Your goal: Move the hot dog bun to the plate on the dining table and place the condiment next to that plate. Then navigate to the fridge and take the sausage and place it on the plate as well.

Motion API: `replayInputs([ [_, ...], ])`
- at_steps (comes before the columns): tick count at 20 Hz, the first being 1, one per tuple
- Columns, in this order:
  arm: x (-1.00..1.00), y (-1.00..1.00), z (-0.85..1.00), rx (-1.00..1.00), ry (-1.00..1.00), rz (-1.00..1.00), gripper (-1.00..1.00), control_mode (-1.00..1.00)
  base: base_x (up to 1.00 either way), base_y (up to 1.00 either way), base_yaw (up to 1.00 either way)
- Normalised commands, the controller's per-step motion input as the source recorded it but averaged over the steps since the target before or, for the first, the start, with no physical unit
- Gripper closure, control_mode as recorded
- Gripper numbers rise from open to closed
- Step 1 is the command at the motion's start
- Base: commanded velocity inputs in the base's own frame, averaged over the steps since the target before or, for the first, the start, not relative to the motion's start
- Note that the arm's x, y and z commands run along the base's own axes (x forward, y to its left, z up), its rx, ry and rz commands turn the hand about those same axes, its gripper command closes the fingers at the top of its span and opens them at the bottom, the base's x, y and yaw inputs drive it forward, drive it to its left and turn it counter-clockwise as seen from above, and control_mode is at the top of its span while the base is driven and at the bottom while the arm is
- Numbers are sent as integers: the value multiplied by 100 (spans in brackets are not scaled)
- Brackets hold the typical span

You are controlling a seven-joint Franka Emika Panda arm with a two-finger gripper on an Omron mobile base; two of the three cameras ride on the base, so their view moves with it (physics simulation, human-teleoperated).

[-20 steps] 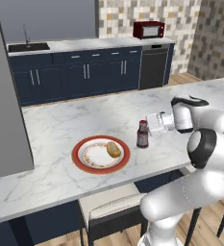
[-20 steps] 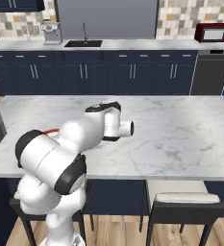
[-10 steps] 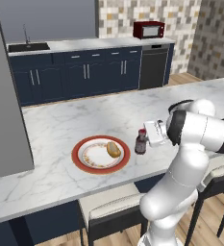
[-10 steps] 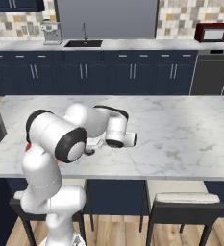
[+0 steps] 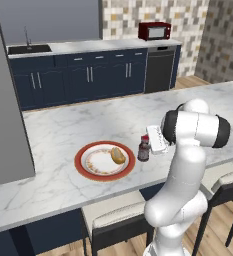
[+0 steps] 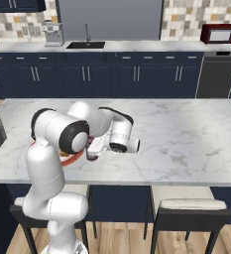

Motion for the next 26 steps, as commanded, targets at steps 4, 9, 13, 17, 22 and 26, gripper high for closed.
replayInputs([
  [4, 30, 8, -37, 0, -2, 0, 100, -100, 0, 0, 0],
  [9, 0, 0, -49, 0, -2, 0, -100, -100, 0, 0, 0],
  [13, -8, 4, -33, 0, 0, 0, -100, -100, 0, 0, 0],
  [17, -16, 18, -6, 0, -4, 0, -100, -100, 0, 0, 0],
  [22, -1, 16, 1, 0, -7, 0, -100, -100, 0, 0, 0],
  [26, -16, 1, 12, 0, -1, 0, -100, -100, 0, 0, 0],
])
